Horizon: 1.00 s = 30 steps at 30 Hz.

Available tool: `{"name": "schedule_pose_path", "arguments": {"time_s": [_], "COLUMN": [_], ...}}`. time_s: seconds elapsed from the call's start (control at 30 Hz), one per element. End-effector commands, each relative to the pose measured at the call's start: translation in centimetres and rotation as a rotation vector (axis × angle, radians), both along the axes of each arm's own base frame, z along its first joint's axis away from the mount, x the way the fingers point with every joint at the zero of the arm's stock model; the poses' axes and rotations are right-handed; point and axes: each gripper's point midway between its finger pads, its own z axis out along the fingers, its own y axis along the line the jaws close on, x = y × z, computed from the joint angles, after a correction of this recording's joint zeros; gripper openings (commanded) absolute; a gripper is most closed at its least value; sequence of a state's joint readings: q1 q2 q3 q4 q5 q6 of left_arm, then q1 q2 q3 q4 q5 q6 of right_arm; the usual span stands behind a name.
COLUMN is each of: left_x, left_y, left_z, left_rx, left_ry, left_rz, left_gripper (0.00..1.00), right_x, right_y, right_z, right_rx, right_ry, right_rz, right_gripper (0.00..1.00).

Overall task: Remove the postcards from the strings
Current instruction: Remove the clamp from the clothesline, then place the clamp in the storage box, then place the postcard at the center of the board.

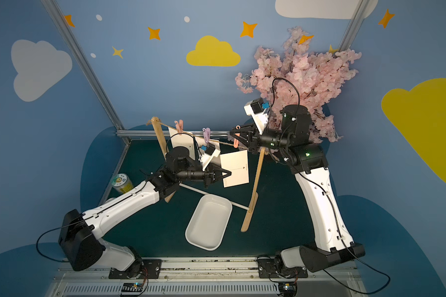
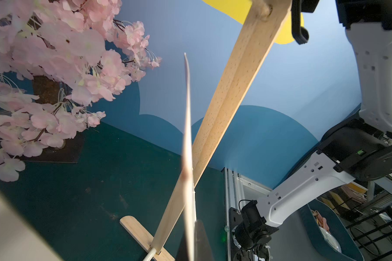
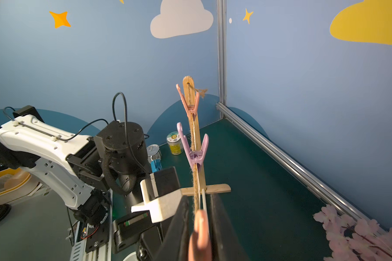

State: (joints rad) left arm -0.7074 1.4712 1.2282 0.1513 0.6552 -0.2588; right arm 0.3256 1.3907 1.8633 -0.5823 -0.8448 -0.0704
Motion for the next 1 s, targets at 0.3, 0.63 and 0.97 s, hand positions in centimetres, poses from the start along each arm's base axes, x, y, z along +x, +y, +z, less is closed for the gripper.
{"name": "schedule_pose_path", "arguments": {"time_s": [0.3, 0.63, 0.97], "left_x": [-1.5, -3.0, -4.8], "left_y": [3.1, 8.2, 15.2], "left_z": [1.4, -0.4, -4.7], "left_rx": [-0.038, 0.012, 0.097], "left_ry": [-0.052, 0.007, 0.140], "left_rz": [0.112, 0.278, 0.531], "left_gripper": [0.03, 0.03, 0.03], "right_x": [-5.3, -11.9, -13.4], "right_y": [-0.1, 2.5, 6.8], "right_z": [3.7, -0.4, -11.9], "right_rx": [0.069, -0.040, -0.241], "right_ry": [-0.079, -0.047, 0.086], "right_rz": [0.080, 0.172, 0.169], "right_gripper": [0.00, 0.00, 0.00]}}
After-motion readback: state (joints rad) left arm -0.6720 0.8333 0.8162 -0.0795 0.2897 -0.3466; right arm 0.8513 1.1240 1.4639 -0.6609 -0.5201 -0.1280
